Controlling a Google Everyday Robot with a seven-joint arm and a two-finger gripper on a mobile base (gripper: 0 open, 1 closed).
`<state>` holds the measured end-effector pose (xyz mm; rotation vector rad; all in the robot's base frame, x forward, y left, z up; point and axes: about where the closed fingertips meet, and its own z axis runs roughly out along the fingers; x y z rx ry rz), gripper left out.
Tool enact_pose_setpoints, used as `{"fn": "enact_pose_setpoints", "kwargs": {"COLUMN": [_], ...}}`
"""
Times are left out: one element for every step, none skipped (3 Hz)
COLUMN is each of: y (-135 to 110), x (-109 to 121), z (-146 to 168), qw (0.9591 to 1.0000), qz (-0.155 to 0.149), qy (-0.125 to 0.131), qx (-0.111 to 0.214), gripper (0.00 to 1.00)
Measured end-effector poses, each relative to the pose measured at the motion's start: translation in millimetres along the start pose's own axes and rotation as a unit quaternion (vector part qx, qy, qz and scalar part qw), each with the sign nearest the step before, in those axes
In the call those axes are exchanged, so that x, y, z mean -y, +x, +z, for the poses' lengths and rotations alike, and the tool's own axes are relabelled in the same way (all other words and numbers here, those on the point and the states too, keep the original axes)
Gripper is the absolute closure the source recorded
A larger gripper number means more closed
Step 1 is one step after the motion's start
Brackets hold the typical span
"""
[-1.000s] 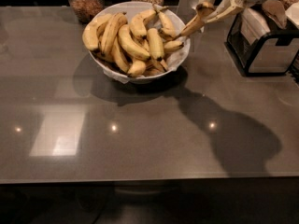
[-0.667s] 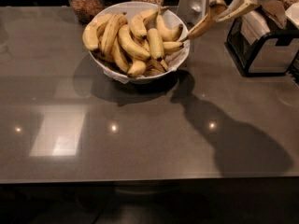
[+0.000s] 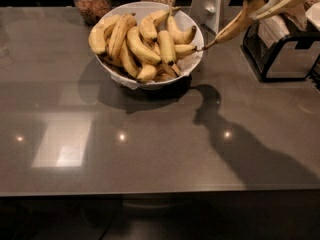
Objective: Pick banana from white bowl
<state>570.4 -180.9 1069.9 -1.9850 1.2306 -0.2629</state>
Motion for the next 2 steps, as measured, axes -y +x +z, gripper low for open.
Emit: {"fn": "enact_pose_setpoints", "kwargs": {"y": [-12,-34], "x": [-11,-25], "z": [-17,-18], "qw": [0.9988,0.9924], "qz": [0.024,0.049], "qy": [-0.011,-0.032], "qx": [0.041,0.108], "gripper": [1.00,1.00]}}
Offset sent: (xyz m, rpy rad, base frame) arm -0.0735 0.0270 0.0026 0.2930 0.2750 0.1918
